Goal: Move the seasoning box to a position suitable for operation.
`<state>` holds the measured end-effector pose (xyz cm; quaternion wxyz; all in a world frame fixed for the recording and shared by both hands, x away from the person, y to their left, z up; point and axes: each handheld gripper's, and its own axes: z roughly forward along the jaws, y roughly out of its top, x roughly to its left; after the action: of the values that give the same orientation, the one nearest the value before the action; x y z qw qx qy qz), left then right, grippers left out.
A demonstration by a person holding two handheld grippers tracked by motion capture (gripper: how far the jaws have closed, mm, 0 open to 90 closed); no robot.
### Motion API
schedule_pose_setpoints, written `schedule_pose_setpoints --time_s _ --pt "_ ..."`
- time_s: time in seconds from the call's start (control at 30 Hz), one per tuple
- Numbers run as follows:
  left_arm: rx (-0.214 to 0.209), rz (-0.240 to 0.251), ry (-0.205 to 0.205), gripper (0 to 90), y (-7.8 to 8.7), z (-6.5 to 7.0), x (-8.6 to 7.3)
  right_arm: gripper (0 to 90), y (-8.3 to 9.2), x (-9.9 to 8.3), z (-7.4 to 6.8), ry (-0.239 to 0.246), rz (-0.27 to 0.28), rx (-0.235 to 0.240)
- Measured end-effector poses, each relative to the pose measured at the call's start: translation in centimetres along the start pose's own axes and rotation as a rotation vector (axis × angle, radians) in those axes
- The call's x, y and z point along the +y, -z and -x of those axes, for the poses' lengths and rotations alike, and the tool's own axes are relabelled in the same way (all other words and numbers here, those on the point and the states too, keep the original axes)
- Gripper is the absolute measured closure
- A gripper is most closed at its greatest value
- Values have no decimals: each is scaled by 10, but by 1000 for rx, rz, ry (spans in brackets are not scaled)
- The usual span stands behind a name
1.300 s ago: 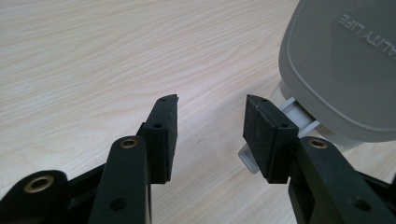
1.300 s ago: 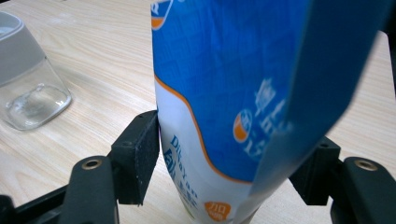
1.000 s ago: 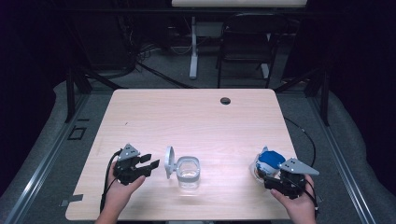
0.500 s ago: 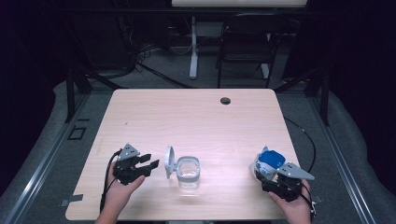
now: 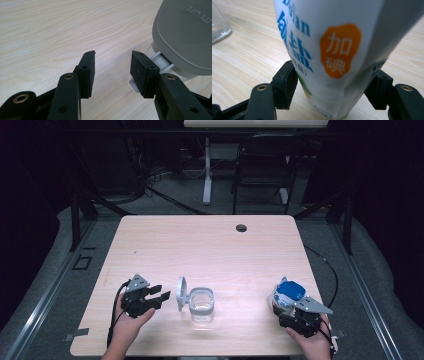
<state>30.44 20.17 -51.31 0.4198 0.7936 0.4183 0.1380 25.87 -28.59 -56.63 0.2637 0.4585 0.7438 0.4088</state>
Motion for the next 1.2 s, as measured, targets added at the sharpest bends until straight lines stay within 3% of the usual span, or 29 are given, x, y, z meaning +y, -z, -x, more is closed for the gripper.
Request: schedule_pose_setpoints --time_s 0.33,1.2 --pt "1 -3 -1 554 -1 -1 -1 340 -7 -6 0 11 -18 -10" --pt "9 -2 0 556 -2 -2 -2 360 -17 -12 0 -4 8 -8"
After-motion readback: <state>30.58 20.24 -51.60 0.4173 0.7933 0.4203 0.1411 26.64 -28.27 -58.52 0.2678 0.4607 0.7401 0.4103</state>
